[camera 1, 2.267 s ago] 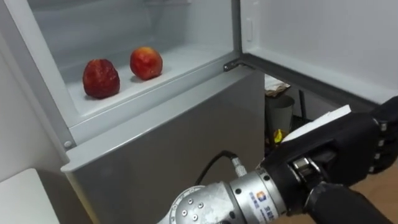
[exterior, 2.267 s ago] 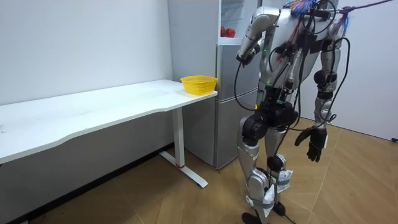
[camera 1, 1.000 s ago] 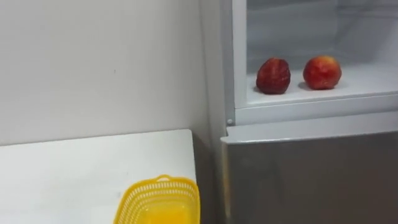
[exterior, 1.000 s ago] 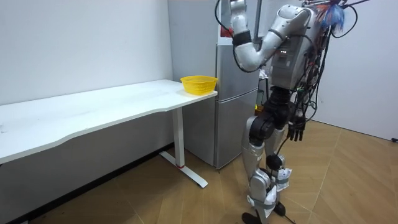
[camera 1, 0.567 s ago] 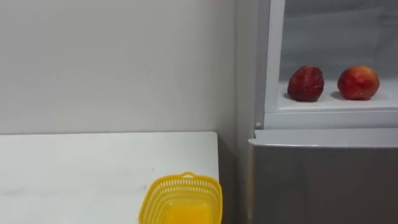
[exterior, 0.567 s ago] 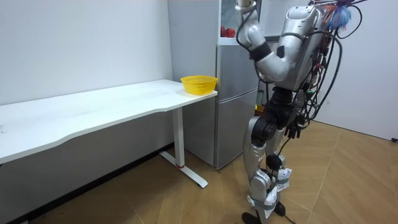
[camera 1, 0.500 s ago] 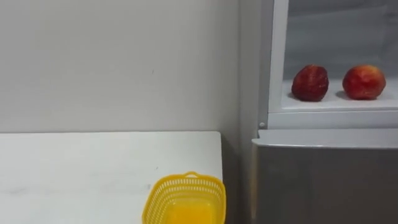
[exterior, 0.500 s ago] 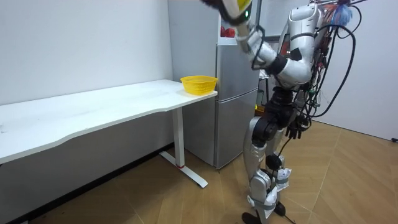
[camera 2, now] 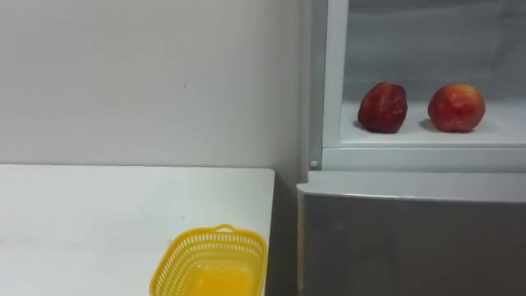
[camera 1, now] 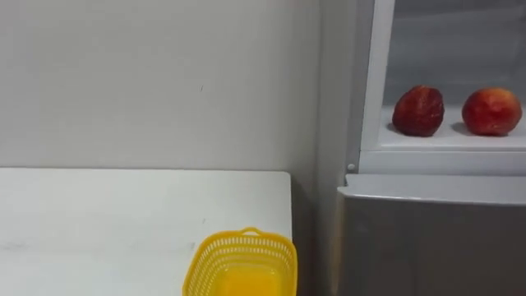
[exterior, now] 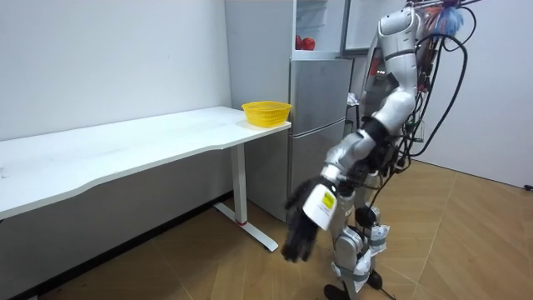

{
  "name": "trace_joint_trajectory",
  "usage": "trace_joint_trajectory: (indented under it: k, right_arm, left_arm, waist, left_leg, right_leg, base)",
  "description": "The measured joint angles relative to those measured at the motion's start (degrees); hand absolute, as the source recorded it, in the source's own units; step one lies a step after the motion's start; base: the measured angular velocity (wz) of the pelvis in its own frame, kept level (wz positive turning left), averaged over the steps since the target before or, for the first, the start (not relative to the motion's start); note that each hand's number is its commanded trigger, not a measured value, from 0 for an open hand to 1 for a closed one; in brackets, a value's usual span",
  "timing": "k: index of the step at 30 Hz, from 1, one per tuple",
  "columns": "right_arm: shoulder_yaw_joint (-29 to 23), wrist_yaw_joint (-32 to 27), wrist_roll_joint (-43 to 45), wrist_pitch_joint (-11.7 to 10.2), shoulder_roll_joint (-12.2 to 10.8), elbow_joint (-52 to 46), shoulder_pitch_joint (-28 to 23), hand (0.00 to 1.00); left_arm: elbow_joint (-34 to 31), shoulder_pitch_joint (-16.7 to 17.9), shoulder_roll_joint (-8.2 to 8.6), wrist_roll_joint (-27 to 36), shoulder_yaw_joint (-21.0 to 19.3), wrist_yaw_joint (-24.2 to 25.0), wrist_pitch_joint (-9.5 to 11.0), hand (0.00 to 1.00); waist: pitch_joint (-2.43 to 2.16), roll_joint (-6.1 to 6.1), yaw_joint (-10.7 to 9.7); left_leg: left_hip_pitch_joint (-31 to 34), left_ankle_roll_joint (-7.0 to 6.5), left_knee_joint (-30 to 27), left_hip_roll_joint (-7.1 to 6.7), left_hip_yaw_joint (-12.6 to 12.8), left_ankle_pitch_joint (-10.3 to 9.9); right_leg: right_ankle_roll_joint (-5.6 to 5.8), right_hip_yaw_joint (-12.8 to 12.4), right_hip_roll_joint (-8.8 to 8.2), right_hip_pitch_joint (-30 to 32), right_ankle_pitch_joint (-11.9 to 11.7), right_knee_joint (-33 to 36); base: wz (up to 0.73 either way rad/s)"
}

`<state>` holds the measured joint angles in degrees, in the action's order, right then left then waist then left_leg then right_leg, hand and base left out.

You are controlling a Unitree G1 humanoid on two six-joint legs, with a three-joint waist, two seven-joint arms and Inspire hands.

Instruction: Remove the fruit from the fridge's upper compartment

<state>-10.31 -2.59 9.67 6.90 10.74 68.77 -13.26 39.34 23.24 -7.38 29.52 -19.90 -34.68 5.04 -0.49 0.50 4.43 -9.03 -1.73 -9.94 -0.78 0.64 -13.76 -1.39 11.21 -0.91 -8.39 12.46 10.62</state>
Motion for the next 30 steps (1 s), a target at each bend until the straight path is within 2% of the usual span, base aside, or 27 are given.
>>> trace_joint_trajectory:
  k: [1, 2, 4, 8, 12, 16, 18, 20, 23, 27, 30]
  right_arm:
    - [0.00, -0.46, -0.07, 0.03, 0.02, -0.60, 0.23, 0.00]
    - [0.09, -0.93, -0.02, 0.03, 0.00, -1.95, 0.43, 0.00]
    - [0.05, -1.79, 0.48, -0.07, -0.06, -3.42, 0.72, 0.00]
    - [0.04, -3.70, 2.09, -1.50, -0.14, -9.07, -0.02, 0.00]
    - [-0.01, -6.85, 1.87, -2.86, -1.63, -15.95, -1.70, 0.00]
    - [1.18, -9.64, 1.64, -5.08, -2.66, -27.70, -4.33, 0.00]
    - [1.90, -10.83, 1.63, -6.23, -3.28, -33.20, -6.19, 0.00]
    - [2.37, -11.49, 1.70, -6.77, -4.84, -41.91, -8.78, 0.00]
    - [2.38, -12.86, 1.86, -8.15, -6.53, -49.72, -10.57, 0.00]
    - [2.33, -14.30, -0.01, -9.32, -6.54, -56.32, -10.52, 0.00]
    - [2.87, -16.38, -0.75, -9.77, -6.52, -64.70, -11.01, 0.00]
  left_arm:
    - [4.29, -0.65, 0.40, 0.40, 2.10, 1.87, -0.64, 0.00]
    - [8.34, -1.31, 0.43, 0.36, 4.32, 3.82, -1.05, 0.00]
    - [13.36, -1.51, 0.46, -0.08, 6.05, 6.91, -1.52, 0.00]
    - [18.56, -1.87, 0.46, -4.04, 6.73, 11.72, -3.14, 0.00]
    - [18.77, -1.43, 0.46, -8.48, 7.39, 14.61, -3.97, 0.00]
    - [18.64, -2.64, 0.26, -14.26, 9.41, 16.55, -4.65, 0.00]
    - [18.55, -3.31, 0.22, -16.20, 10.55, 17.23, -4.72, 0.00]
    - [18.55, -3.93, 0.28, -17.60, 12.41, 18.83, -4.73, 0.00]
    - [18.61, -5.04, 0.31, -22.07, 13.44, 20.77, -4.66, 0.00]
    - [18.71, -5.64, 0.29, -23.51, 14.97, 22.26, -3.71, 0.00]
    - [18.71, -5.70, 0.22, -23.46, 17.89, 23.31, -2.90, 0.00]
  waist:
    - [0.22, -0.46, -0.21]
    - [0.24, -0.48, -0.20]
    - [0.35, -0.49, -0.50]
    - [0.37, 0.34, -1.30]
    - [0.33, 0.35, -2.82]
    - [0.28, 0.47, -3.01]
    - [0.24, 0.45, -3.75]
    - [0.18, 0.62, -5.13]
    - [0.11, 0.78, -6.31]
    - [0.06, 0.71, -7.56]
    - [0.07, 0.80, -7.85]
  left_leg:
    - [-0.04, -0.02, 0.03, 0.04, 0.04, -0.01]
    - [-0.19, -0.04, 0.13, 0.03, 0.21, -0.03]
    - [-0.55, -0.05, 0.32, 0.08, 0.71, -0.03]
    - [-0.41, -0.05, 0.65, 0.16, 1.83, -0.02]
    - [-0.17, -0.03, 0.77, 0.15, 2.18, -0.01]
    - [0.49, -0.03, 0.96, 0.73, 4.30, 0.00]
    - [0.45, -0.03, 1.18, 0.78, 4.43, -0.01]
    - [0.38, -0.03, 1.24, 0.82, 4.87, -0.01]
    - [0.31, -0.03, 1.25, 0.91, 5.79, -0.01]
    - [0.44, -0.03, 1.30, 0.90, 6.87, -0.01]
    - [0.94, -0.03, 1.33, 0.90, 7.46, -0.01]
  right_leg:
    - [0.02, -0.03, 0.00, -0.01, 0.01, -0.04]
    - [0.02, -0.12, 0.00, -0.09, 0.00, -0.06]
    - [0.03, -0.45, 0.05, -0.13, 0.00, -0.04]
    - [0.04, -1.73, 0.24, 0.50, 0.01, 0.04]
    - [0.09, -1.79, 0.27, 0.80, 0.05, 0.00]
    - [0.07, -3.58, 0.55, 2.44, -0.16, 0.20]
    - [0.15, -4.40, 0.82, 2.49, -0.35, 0.03]
    - [0.16, -4.96, 1.05, 2.52, -0.46, 0.08]
    - [0.15, -5.72, 1.10, 2.74, -0.46, 0.16]
    - [0.16, -6.51, 1.13, 3.42, -0.46, 0.45]
    - [0.19, -6.70, 1.13, 4.56, -0.45, 1.26]
  base:
    - [0.00]
    - [-0.03]
    - [-0.09]
    - [-0.12]
    - [-0.03]
    - [-0.23]
    - [-0.12]
    - [-0.10]
    - [-0.14]
    - [-0.14]
    - [-0.12]
